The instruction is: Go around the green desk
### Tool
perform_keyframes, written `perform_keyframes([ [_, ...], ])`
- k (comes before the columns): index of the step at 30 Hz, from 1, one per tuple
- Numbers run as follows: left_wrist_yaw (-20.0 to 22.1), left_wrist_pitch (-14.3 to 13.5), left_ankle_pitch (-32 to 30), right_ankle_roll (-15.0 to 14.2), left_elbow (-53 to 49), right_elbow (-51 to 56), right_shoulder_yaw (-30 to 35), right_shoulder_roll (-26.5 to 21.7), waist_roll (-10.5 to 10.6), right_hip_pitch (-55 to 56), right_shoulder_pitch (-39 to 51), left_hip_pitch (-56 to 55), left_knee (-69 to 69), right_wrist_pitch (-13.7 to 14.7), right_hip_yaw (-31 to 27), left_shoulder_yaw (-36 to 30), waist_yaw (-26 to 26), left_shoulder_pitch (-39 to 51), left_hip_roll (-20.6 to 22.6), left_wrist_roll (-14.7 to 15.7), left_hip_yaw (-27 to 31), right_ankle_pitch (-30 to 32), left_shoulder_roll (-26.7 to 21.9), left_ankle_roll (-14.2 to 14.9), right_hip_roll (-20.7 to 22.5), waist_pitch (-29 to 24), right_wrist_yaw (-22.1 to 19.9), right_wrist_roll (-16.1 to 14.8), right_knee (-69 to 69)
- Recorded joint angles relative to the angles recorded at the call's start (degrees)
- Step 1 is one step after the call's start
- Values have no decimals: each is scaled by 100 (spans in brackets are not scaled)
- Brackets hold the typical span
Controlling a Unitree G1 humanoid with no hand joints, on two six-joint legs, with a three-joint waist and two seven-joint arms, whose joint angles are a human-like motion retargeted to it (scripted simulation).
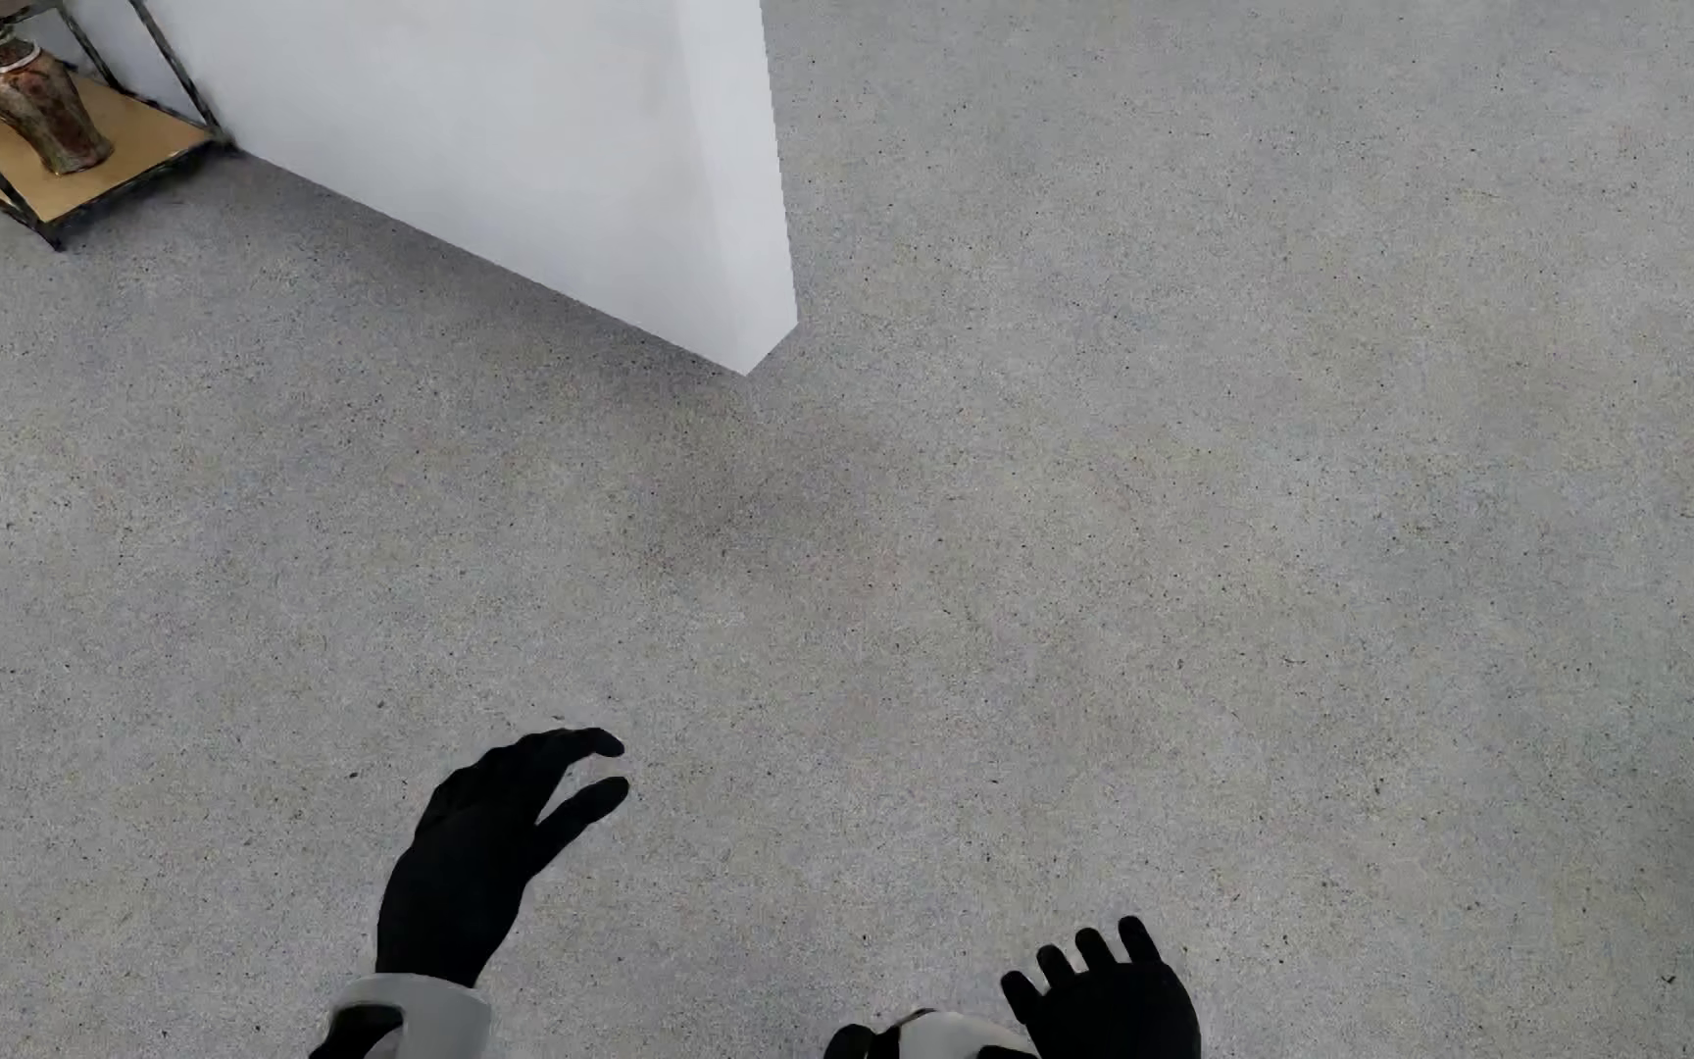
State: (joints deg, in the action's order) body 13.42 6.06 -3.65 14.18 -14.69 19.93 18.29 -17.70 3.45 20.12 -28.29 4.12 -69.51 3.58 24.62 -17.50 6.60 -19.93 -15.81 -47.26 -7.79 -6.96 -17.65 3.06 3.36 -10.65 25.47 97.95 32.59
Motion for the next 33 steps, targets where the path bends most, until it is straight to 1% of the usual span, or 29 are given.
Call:
perform_keyframes([
  [1,-205,467,344,-5,759,-210,-152,629,67,-376,362,-700,-765,-69,-227,109,-84,-33,124,-461,419,-228,239,-234,284,-56,101,768,-95],
  [2,-528,970,509,-23,1784,-394,-346,1338,106,-795,621,-1368,-1139,-146,-524,274,-173,-106,62,-726,592,-334,512,-246,551,-87,-106,1080,-339],
  [4,-1529,1818,838,-99,3883,-772,-373,2394,131,-1600,1177,-2484,-846,-151,-1337,963,-402,-292,-292,-380,486,-480,962,-497,958,-64,-672,703,-843],
  [5,-1846,1983,883,-144,4680,-889,-96,2479,124,-1922,1537,-2934,-281,-18,-1802,1343,-524,-502,-485,-175,315,-582,1033,-613,1100,-26,-926,377,-1007],
  [6,-2120,1892,913,-196,5270,-955,299,2383,114,-2224,1910,-3252,554,178,-2266,1513,-627,-820,-627,-163,117,-723,1015,-611,1193,18,-1277,-199,-1107],
  [7,-2367,1680,871,-259,5682,-1016,687,2162,108,-2517,2243,-3428,1699,390,-2668,1553,-706,-1181,-652,-305,-62,-868,982,-573,1215,60,-1612,-1051,-1184],
  [9,-2634,1181,735,-438,6069,-1172,1288,1479,99,-3150,2721,-3285,4798,718,-3228,1705,-804,-1737,-265,-617,-133,-1021,1058,-76,1045,132,-1955,-3081,-1486],
  [10,-2802,1014,866,-498,6163,-1205,1419,1095,99,-3461,2715,-3171,5834,831,-3335,1880,-829,-1910,1,-680,-154,-1039,1109,266,899,146,-1984,-3758,-1535],
  [11,-3001,918,871,-563,6212,-1260,1411,708,102,-3723,2616,-3156,6000,774,-3305,2036,-858,-1918,272,-751,-80,-969,1109,505,750,149,-1982,-4080,-1315],
  [12,-3124,860,472,-659,6218,-1408,1286,375,98,-3935,2405,-3197,5527,563,-3214,2120,-896,-1803,590,-898,254,-728,1084,331,559,153,-1985,-4085,-1061],
  [13,-3071,847,-92,-770,6150,-1676,1062,133,82,-4064,2117,-3227,4917,186,-3065,2197,-925,-1623,829,-1067,423,-285,1073,191,395,152,-1890,-3720,-633],
  [14,-2802,863,-90,-953,6046,-2052,806,-10,44,-3909,1837,-3254,4162,-237,-2874,2292,-939,-1419,947,-1206,359,389,1135,85,208,126,-1709,-2984,290],
  [15,-2402,939,397,-1706,5950,-2650,548,39,-15,-3469,1666,-3173,3560,-819,-2647,2432,-957,-1139,1017,-1243,216,962,1249,-161,-60,90,-1498,-1983,1640],
  [16,-1929,1030,858,-1910,5886,-3420,230,249,-101,-2841,1564,-2898,3306,-1328,-2459,2559,-955,-800,1080,-1230,13,1723,1386,-253,-467,58,-1273,-938,2955],
  [17,-1567,1184,1166,-1638,5866,-4148,-307,610,-203,-2168,1444,-2524,3340,-1772,-2347,2620,-910,-348,1180,-1211,-155,1514,1472,-288,-812,35,-1091,-212,3903],
  [18,-1390,1225,1348,-1372,5865,-4623,-1112,1061,-297,-1526,1220,-2092,3566,-2149,-2165,2522,-829,165,1326,-1340,-219,1119,1471,-309,-1063,22,-1098,-124,4487],
  [19,-1386,1216,1464,-1320,5835,-4804,-1948,1477,-369,-959,992,-1661,3862,-2325,-1916,2272,-708,739,1492,-1461,-193,977,1383,-320,-1282,23,-1164,-606,4700],
  [20,-1417,1017,1557,-1234,5686,-4816,-2601,1689,-426,-443,781,-1248,4182,-2290,-1654,1961,-559,1280,1652,-1530,-120,973,1279,-324,-1421,32,-1129,-1418,4597],
  [22,-1338,235,1823,-1077,4909,-4908,-3076,1462,-510,421,268,-515,4690,-1729,-1208,1305,-256,2085,1906,-1300,74,756,1051,-325,-1432,61,-790,-3047,3596],
  [23,-1258,-114,1986,-1018,4359,-4979,-3000,1178,-540,712,-16,-180,4877,-1418,-1039,1015,-130,2400,2005,-1028,161,720,895,-330,-1358,74,-779,-3585,2669],
  [24,-1192,-355,2173,-990,3794,-5059,-2779,877,-575,811,-298,161,5030,-1225,-786,740,-41,2678,2085,-764,227,688,693,-333,-1296,82,-910,-3788,1424],
  [25,-1075,-477,2336,-1150,3241,-5133,-2539,644,-617,718,-518,499,5173,-1209,-449,569,14,2906,2151,-472,236,803,519,-326,-1174,90,-1035,-3741,-181],
  [27,-763,-548,2507,-1653,2421,-5250,-2219,506,-662,537,-805,1185,5407,-1577,-60,484,49,3126,2244,110,198,435,343,-290,-740,106,-1289,-3177,-2672],
  [28,-535,-502,2494,-1822,2175,-5348,-2159,553,-653,528,-828,1430,5179,-1825,210,569,31,3067,2313,334,88,371,319,-312,-696,111,-1356,-2907,-2617],
  [29,-389,-440,2363,-1565,2038,-5477,-2145,636,-608,472,-761,1598,4827,-2034,245,688,28,2857,2337,554,-48,431,342,-239,-675,108,-1393,-2733,-2130],
  [30,-359,-382,1888,-428,2061,-5568,-2236,827,-541,404,-667,1597,4256,-2125,415,727,31,2612,2311,671,-76,618,386,-248,-700,93,-1447,-2768,-1740],
  [31,-529,-188,1223,-17,2299,-5636,-2428,1092,-460,235,-580,1281,3149,-2132,529,657,70,2413,2193,580,-50,1006,392,-89,-822,77,-1463,-2971,-1416],
  [32,-870,106,491,1,2683,-5730,-2604,1327,-383,137,-428,808,1683,-2154,455,540,137,2220,1936,316,-123,891,384,546,-915,54,-1446,-3160,-915],
  [33,-1309,411,-61,2,3181,-5875,-2733,1518,-308,-44,-136,252,447,-2216,386,421,177,2008,1546,-86,-252,535,364,481,-827,26,-1543,-3270,-581],
])
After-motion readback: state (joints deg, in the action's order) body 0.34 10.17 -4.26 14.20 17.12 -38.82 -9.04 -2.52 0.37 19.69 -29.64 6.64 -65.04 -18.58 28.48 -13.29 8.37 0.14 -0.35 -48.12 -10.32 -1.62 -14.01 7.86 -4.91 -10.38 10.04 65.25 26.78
